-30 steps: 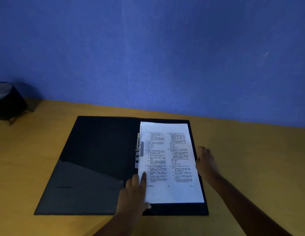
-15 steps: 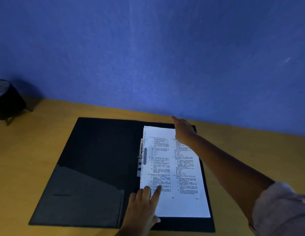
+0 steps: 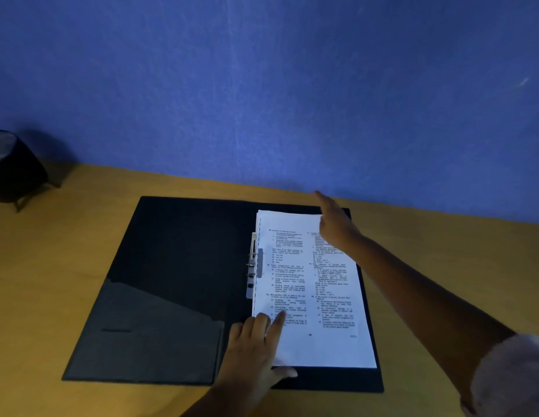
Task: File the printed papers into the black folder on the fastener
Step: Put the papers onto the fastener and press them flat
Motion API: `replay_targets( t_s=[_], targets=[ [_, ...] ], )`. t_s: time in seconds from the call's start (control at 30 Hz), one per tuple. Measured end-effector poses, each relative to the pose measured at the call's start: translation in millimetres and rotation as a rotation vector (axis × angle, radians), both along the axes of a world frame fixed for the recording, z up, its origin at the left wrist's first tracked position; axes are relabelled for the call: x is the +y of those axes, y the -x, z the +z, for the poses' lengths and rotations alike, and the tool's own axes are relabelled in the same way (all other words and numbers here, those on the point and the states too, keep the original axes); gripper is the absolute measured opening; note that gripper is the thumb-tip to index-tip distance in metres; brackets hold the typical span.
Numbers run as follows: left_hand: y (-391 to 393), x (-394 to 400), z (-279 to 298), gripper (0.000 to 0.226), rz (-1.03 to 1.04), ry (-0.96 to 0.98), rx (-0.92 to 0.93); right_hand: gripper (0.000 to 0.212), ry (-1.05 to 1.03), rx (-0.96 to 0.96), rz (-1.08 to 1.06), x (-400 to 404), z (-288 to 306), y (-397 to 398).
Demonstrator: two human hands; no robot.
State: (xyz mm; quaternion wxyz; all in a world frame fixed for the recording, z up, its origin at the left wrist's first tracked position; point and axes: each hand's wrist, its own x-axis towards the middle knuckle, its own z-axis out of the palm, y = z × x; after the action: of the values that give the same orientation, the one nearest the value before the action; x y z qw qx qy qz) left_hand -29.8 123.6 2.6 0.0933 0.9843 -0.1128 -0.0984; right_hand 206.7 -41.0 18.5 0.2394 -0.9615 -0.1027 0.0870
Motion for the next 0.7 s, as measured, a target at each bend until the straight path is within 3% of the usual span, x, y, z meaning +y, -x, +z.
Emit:
replay_targets(
  t_s=[0.1, 0.2, 0.33, 0.7],
  targets=[
    [5, 5, 0, 0.08, 0.089, 0.083, -0.184, 0.063, -0.185, -0.019, -0.267, -24, -2, 25],
    [2, 19, -8, 0.087, 0.28, 0.183, -0.09, 0.052, -0.108, 0.083, -0.413, -52, -12, 59],
    [-14, 45, -31, 0.111, 0.394, 0.231, -0.1, 0.042, -0.033, 0.248, -0.431, -66, -22, 97],
    [-22, 33, -42, 0.107, 0.346, 0.327, -0.047, 0.048, -0.025, 0.262, -0.489, -73, -16, 117]
  ],
)
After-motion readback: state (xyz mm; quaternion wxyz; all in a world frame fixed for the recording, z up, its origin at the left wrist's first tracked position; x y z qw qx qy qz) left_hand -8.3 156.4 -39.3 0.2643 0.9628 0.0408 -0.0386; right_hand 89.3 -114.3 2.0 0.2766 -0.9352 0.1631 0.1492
